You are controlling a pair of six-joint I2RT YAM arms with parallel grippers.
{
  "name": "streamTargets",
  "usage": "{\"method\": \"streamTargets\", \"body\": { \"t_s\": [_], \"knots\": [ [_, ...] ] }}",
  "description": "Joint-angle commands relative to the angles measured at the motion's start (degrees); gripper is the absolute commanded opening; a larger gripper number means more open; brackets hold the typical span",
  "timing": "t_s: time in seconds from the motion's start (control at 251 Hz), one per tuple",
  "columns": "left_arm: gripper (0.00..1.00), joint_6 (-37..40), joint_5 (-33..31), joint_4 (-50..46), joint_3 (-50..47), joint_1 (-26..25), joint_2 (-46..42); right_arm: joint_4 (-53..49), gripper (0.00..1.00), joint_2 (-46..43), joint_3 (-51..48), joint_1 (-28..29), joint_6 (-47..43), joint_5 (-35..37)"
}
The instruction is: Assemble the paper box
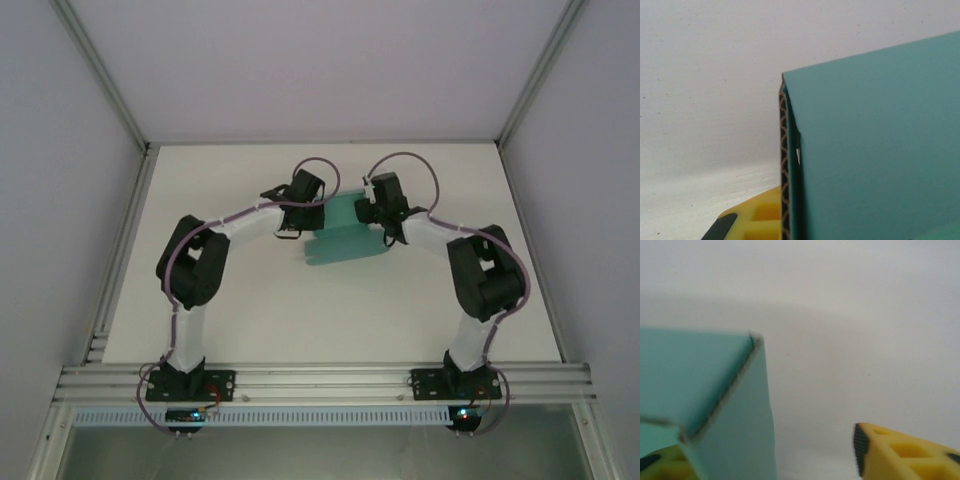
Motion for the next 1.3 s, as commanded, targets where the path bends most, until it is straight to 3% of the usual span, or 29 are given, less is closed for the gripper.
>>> {"method": "streamTargets", "body": {
  "t_s": [0.0,0.092,0.383,0.439,0.531,0.619,0.73,0.766,0.862,1.066,1.157,1.297],
  "knots": [
    [0.00,2.0,-0.2,-2.3,0.0,-0.1,-2.6,4.7,0.75,-6.3,-2.1,-1.3,-1.0,-11.6],
    [0.00,1.8,-0.2,-1.4,-0.9,-0.1,-3.2,3.7,0.86,-9.0,-3.1,-2.6,0.4,-14.0],
    [0.00,2.2,0.3,-0.7,-1.1,-0.1,-3.6,-3.3,0.86,-10.5,-4.2,-3.5,0.8,-12.8],
    [0.00,2.2,0.0,-0.9,-1.1,0.0,-3.6,-2.4,0.87,-12.7,-5.8,-5.2,2.2,-13.7],
    [0.00,2.3,-0.6,-1.9,-0.9,0.2,-3.2,-0.6,0.92,-17.6,-8.1,-9.5,4.8,-21.1],
    [0.00,3.3,-0.3,-0.3,-2.2,0.3,-3.5,-0.9,0.93,-21.6,-9.9,-13.3,7.4,-22.5],
    [0.00,3.3,2.5,3.1,-4.4,0.8,-4.6,-5.4,0.86,-22.9,-10.2,-17.4,7.6,-24.5],
    [0.00,3.3,3.9,4.0,-5.0,1.1,-5.0,-7.5,0.81,-22.2,-9.7,-18.6,6.5,-27.4],
    [0.00,3.7,6.8,6.7,-6.5,1.7,-6.2,-12.2,0.79,-19.1,-8.1,-20.6,1.9,-37.0],
    [0.00,5.0,8.9,8.5,-8.2,1.8,-8.2,-11.3,0.74,-11.1,-4.7,-20.7,-1.3,-50.1],
    [0.00,5.1,8.6,7.9,-7.9,1.8,-8.0,-12.1,0.69,-8.7,-2.2,-19.4,-1.7,-51.8],
    [0.00,4.7,8.6,8.0,-7.9,1.8,-8.2,-14.4,0.69,-6.4,-0.3,-16.9,-4.6,-52.4]
  ]
}}
